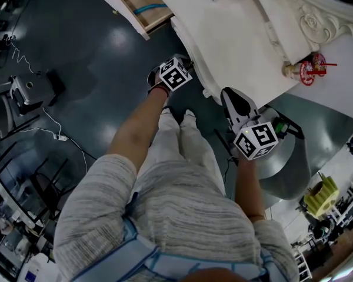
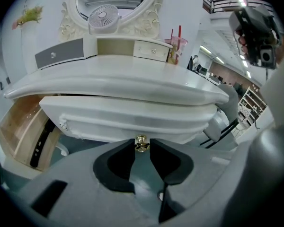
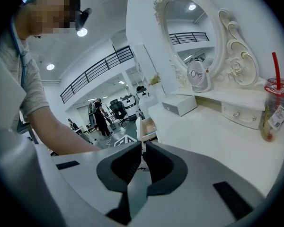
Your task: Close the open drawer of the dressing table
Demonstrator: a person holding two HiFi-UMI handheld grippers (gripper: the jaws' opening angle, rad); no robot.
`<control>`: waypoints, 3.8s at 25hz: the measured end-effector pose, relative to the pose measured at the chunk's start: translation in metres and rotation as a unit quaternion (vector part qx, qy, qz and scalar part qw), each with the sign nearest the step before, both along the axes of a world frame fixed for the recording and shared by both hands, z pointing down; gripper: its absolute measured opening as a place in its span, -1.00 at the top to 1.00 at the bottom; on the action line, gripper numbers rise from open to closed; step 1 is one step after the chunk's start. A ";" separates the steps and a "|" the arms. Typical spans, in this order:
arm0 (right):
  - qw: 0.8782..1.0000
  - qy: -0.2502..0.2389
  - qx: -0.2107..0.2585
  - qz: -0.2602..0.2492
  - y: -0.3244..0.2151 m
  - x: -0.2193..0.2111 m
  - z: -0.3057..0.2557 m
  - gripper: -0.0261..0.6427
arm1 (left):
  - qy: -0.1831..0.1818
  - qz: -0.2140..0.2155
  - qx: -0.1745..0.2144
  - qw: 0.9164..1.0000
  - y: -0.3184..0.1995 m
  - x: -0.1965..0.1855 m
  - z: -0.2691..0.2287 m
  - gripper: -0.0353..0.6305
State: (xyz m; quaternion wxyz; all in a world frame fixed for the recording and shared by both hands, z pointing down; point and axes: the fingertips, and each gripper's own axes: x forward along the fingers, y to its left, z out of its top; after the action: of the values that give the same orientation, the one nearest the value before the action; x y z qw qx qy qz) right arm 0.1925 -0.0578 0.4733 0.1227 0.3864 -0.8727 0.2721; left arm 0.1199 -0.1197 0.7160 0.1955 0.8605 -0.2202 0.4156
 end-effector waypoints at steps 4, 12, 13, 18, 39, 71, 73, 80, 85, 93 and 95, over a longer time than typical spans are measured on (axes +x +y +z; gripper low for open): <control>1.000 0.000 -0.002 0.004 0.001 0.001 0.001 0.89 | 0.003 0.003 -0.002 1.000 -0.007 0.006 0.000 0.57; 1.000 0.000 -0.007 0.006 0.003 0.004 0.004 0.89 | 0.008 0.000 -0.003 1.000 -0.018 0.020 0.000 0.57; 1.000 0.000 -0.007 0.007 0.003 0.004 0.004 0.89 | 0.008 0.000 -0.003 1.000 -0.020 0.022 0.000 0.57; 1.000 0.001 -0.006 0.010 0.002 0.007 0.004 0.89 | 0.004 -0.002 -0.002 1.000 -0.026 0.027 0.001 0.57; 0.999 -0.012 0.018 -0.027 0.002 -0.019 -0.013 0.89 | 0.057 -0.097 0.016 0.994 -0.003 -0.020 -0.041 0.55; 0.980 -0.038 0.077 -0.177 0.055 -0.094 -0.074 0.89 | 0.174 -0.256 0.219 0.925 0.123 -0.101 -0.304 0.85; 0.979 -0.042 0.078 -0.184 0.055 -0.096 -0.075 0.89 | 0.173 -0.261 0.223 0.923 0.124 -0.101 -0.306 0.85; 0.977 -0.045 0.076 -0.193 0.041 -0.107 -0.071 0.89 | 0.169 -0.272 0.218 0.922 0.118 -0.110 -0.296 0.85; 0.978 -0.043 0.072 -0.191 0.018 -0.129 -0.066 0.89 | 0.171 -0.281 0.212 0.921 0.094 -0.136 -0.285 0.85; 0.985 -0.033 0.052 -0.163 -0.037 -0.168 -0.049 0.89 | 0.169 -0.270 0.195 0.928 0.029 -0.194 -0.263 0.85; 0.986 -0.031 0.050 -0.155 -0.051 -0.182 -0.047 0.89 | 0.169 -0.269 0.191 0.929 0.012 -0.212 -0.259 0.85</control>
State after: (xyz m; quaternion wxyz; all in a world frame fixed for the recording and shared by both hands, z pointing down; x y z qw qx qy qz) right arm 0.0104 -0.1089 0.4264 0.1166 0.2428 -0.9380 0.2181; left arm -0.0925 -0.1078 0.4566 0.1663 0.8476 -0.4823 0.1457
